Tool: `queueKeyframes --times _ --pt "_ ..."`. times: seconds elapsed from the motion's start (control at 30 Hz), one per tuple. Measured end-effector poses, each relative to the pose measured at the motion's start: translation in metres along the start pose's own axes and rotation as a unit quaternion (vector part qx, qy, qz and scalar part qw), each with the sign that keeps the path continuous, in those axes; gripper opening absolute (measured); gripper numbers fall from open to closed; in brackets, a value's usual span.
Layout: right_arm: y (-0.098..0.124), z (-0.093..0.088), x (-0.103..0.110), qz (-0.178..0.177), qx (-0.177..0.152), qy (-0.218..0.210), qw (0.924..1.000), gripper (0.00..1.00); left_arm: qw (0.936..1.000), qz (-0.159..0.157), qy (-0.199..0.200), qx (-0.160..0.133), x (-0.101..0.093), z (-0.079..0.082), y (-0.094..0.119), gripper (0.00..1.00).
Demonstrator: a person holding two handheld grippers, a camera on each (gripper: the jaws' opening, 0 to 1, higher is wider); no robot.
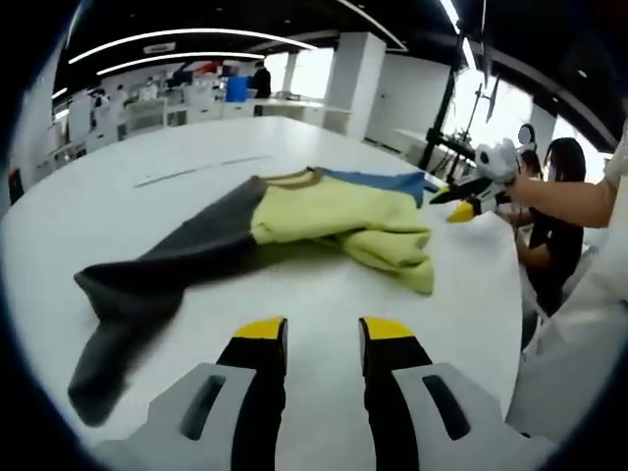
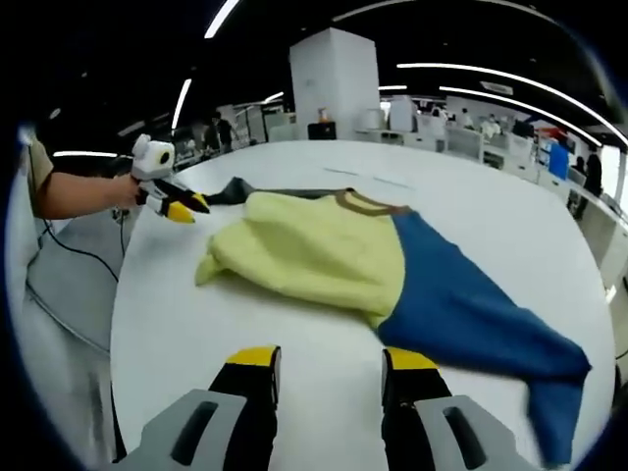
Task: Fold the garment on the visible template until the final outline fits inside the template.
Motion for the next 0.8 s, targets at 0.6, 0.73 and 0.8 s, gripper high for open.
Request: queueKeyframes --times 0.6,0.73,0.8 --pt "-0.019 0.011 0.028 0.035 0.002 0.032 0.9989 0.33 0.9993 -0.037 -0.007 0.006 -0.025 0.000 -0.024 0.25" --pt "-0.023 0.014 0.034 0.042 0.002 0.039 0.9984 0.32 0.9989 -0.046 -0.010 0.009 -0.031 0.000 -0.031 0.25" --pt "-0.024 0.016 0.038 0.046 0.001 0.044 0.9980 0.32 0.9987 -0.049 -0.010 0.011 -0.034 0.001 -0.034 0.24"
Point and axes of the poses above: the point that each gripper's makers call its tool centre point, and the gripper's own axes: y roughly backward along the fingers, x roughly to its left, z roughly out of its top, the point moved 1 cm from there along y, roughly backward along the fingers
